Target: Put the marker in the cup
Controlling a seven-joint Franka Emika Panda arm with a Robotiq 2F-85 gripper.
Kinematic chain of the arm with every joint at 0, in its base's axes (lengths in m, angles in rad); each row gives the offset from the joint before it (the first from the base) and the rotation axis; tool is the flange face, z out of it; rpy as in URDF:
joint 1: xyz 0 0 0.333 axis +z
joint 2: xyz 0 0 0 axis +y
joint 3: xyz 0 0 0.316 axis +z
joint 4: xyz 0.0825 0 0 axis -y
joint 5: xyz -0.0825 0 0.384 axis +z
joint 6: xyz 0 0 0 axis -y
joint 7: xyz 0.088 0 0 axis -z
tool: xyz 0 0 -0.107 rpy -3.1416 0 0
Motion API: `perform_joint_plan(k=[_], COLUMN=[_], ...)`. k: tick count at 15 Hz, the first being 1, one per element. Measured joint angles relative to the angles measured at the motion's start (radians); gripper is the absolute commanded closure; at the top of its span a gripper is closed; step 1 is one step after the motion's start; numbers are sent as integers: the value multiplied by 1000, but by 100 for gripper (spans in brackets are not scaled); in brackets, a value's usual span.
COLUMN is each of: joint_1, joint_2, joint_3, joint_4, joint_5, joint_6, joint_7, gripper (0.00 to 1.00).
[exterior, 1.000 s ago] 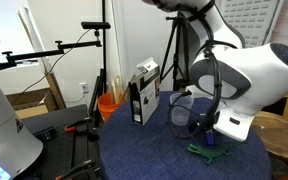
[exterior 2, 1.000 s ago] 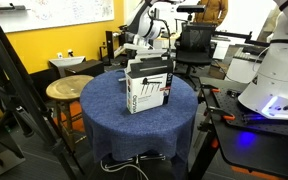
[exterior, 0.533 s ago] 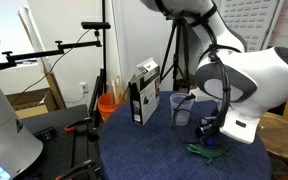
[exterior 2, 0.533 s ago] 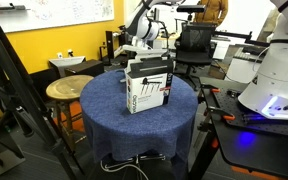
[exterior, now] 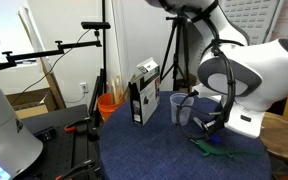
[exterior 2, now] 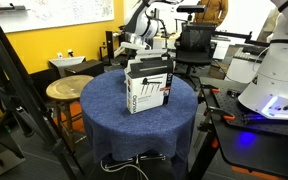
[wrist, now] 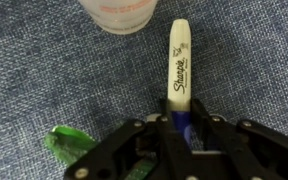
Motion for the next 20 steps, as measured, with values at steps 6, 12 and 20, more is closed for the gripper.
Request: perform_joint_plan(k=[6, 12, 20], joint_1=[24, 82, 161], joint_2=[-101, -271, -399], joint_3=[12, 2, -37], joint_4=[-55, -213, -390], joint_5=[-1, -108, -414], joint_6=[23, 146, 366], joint_7=[-58, -95, -33], gripper=[94, 94, 94])
